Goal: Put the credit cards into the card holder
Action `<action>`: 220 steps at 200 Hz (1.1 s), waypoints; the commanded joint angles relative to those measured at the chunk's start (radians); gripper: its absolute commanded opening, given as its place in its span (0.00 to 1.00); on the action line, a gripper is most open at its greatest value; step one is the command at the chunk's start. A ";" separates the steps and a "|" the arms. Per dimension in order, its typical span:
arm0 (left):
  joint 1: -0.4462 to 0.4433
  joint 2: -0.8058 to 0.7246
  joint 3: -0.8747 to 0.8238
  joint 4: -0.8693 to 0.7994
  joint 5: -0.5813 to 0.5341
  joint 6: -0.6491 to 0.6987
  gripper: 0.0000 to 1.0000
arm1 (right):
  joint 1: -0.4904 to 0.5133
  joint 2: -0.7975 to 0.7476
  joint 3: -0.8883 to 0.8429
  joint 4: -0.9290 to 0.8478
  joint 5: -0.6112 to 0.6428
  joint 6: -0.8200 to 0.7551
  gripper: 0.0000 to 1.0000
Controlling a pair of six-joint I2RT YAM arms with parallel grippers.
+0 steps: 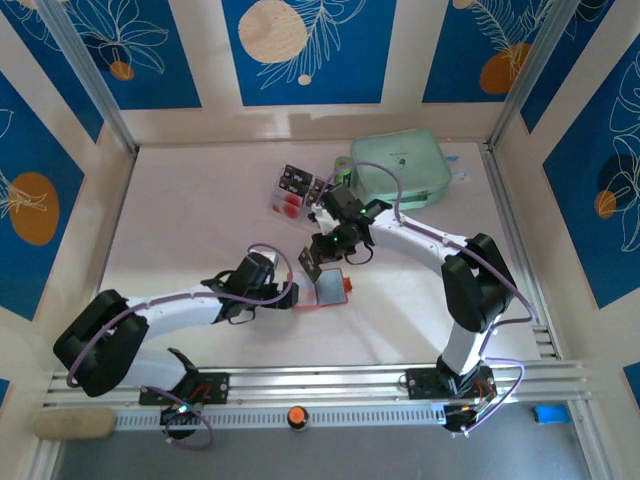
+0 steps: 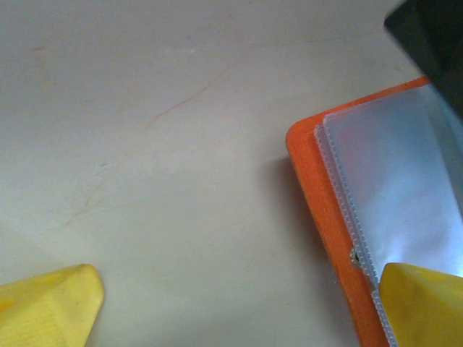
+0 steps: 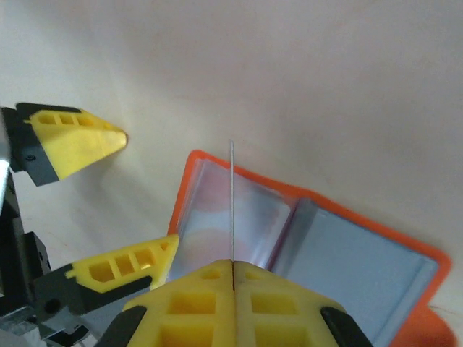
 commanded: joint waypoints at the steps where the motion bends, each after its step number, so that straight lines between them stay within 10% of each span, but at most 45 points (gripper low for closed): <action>1: 0.008 -0.013 -0.033 -0.126 -0.058 -0.013 1.00 | 0.017 -0.018 -0.033 0.079 -0.062 0.066 0.00; 220: 0.007 0.037 0.055 -0.075 0.033 0.019 1.00 | 0.030 0.056 -0.111 0.151 -0.059 0.109 0.00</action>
